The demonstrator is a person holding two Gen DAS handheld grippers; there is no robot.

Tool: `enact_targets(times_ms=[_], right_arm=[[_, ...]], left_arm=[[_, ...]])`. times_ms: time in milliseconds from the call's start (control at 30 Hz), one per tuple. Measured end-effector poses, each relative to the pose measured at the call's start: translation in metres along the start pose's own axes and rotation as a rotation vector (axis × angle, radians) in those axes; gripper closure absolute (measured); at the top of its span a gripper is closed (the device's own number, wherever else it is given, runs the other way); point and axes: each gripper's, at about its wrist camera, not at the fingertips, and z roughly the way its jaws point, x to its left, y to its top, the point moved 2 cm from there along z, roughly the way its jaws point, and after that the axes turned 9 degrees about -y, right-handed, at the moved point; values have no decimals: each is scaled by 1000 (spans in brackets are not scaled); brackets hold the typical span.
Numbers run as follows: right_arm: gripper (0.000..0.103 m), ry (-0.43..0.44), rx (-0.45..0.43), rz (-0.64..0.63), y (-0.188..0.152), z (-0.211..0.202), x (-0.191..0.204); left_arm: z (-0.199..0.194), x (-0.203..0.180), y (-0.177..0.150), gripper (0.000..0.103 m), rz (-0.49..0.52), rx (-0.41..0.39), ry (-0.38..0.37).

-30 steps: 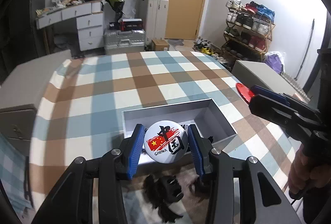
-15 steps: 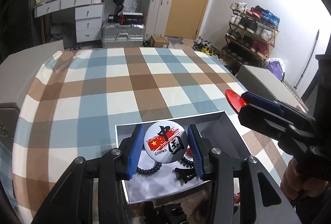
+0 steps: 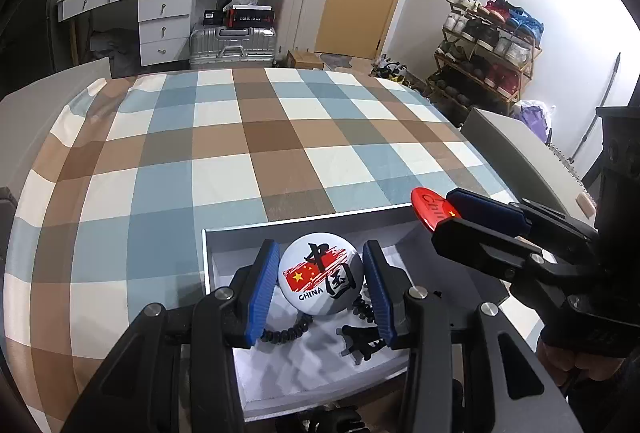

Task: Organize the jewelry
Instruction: 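Open both grippers to drop the badges into the box, then withdraw both grippers from the box toward the remaining clips and rosette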

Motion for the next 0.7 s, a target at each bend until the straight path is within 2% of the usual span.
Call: enact_targets(times_ms=[300,500,533,567,600,667,700], right_arm=[[61,-7,59,18,-3,11,-5],[60,-10,77,43,-5,15,-9],[59,-8,74,54,-5,15,-11],[58,-2,73,62,-6,14,-12],[57,3,69,68,-6,13,-13],[53,9,52,77,-7,8,-14],[53,4,47,76,-6,5,-13]], left_arm=[[12,-1,-1,66,23,47,-2],[10,-3,0,65,38,44,-30],[10,-3,0,63,44,48,-27],[10,-5,0,55,54,54,-10],[11,-4,0,43,55,54,11],[9,-3,-2,34,42,45,35],[8,-3,-2,34,40,44,32]])
